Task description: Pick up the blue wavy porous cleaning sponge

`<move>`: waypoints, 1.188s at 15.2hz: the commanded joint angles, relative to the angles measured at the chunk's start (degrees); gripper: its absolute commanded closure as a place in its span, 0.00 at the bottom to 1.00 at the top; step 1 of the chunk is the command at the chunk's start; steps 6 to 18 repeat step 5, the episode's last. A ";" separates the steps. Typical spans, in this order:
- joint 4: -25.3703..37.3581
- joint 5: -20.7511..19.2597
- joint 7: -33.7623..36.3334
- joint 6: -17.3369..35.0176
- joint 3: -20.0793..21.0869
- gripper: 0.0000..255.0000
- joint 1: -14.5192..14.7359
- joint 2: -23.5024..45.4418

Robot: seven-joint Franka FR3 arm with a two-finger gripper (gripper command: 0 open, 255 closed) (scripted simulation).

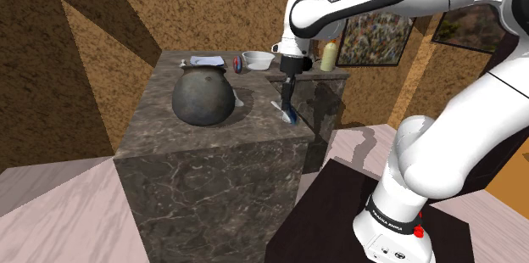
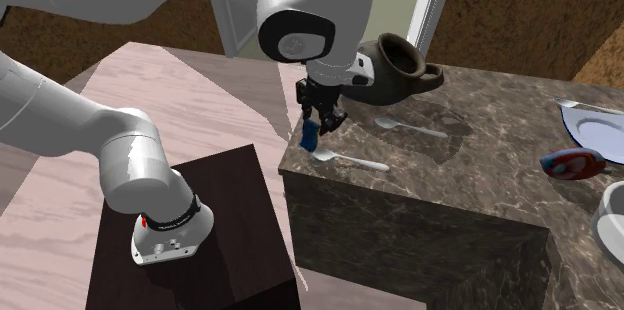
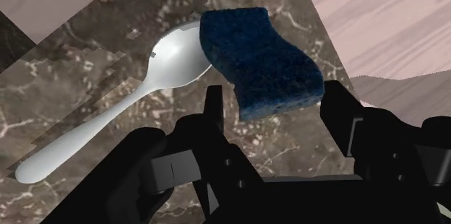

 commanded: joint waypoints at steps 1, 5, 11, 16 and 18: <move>1.42 0.02 0.45 -1.80 0.27 1.00 0.09 -0.40; 2.80 -0.02 0.72 -3.50 0.40 1.00 0.10 -0.74; 2.80 -0.02 0.72 -3.50 0.40 1.00 0.10 -0.74; 2.80 -0.02 0.72 -3.50 0.40 1.00 0.10 -0.74; 2.80 -0.02 0.72 -3.50 0.40 1.00 0.10 -0.74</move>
